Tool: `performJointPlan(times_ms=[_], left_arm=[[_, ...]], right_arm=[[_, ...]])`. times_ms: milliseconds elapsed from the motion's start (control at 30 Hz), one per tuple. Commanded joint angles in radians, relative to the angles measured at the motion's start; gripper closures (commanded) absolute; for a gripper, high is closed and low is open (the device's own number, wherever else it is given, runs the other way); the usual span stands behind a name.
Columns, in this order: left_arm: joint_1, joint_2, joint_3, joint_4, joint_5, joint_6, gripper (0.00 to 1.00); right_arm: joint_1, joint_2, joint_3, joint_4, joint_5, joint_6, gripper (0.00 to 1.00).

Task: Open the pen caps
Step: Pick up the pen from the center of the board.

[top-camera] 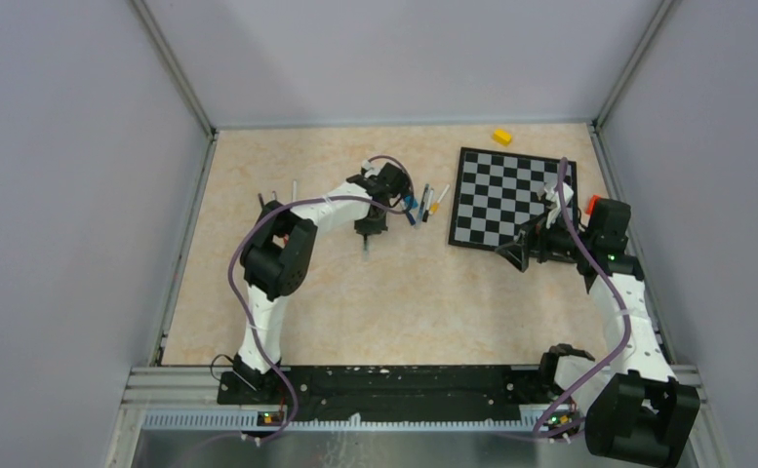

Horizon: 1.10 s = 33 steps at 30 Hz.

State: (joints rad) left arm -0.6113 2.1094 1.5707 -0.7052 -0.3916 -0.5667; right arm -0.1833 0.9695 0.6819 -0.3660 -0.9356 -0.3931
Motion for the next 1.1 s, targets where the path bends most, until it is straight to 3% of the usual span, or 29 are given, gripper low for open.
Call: performJointPlan(times_ms=[0, 133, 300, 467, 700, 900, 1067], left_arm=[[0.004, 0.047, -0.053, -0.015, 0.021, 0.044, 0.77], [0.004, 0.05, -0.071, 0.004, 0.052, 0.039, 0.8], [0.006, 0.028, -0.09, 0.022, 0.082, 0.044, 1.0], [0.005, -0.07, -0.15, 0.099, 0.123, 0.073, 1.0], [0.004, -0.309, -0.334, 0.275, 0.192, 0.143, 1.0], [0.002, -0.51, -0.519, 0.473, 0.415, 0.166, 1.0], [-0.001, -0.665, -0.706, 0.751, 0.673, 0.115, 1.0]], right_arm=[[0.01, -0.018, 0.03, 0.015, -0.006, -0.02, 0.01], [0.01, -0.018, 0.029, 0.017, -0.003, -0.021, 0.01], [0.01, -0.015, 0.028, 0.017, -0.002, -0.021, 0.01], [0.01, -0.012, 0.026, 0.012, -0.025, -0.028, 0.01], [0.012, -0.008, 0.027, -0.065, -0.18, -0.142, 0.01], [0.024, -0.009, 0.022, -0.182, -0.319, -0.325, 0.01], [0.035, -0.001, 0.015, -0.331, -0.436, -0.576, 0.01]])
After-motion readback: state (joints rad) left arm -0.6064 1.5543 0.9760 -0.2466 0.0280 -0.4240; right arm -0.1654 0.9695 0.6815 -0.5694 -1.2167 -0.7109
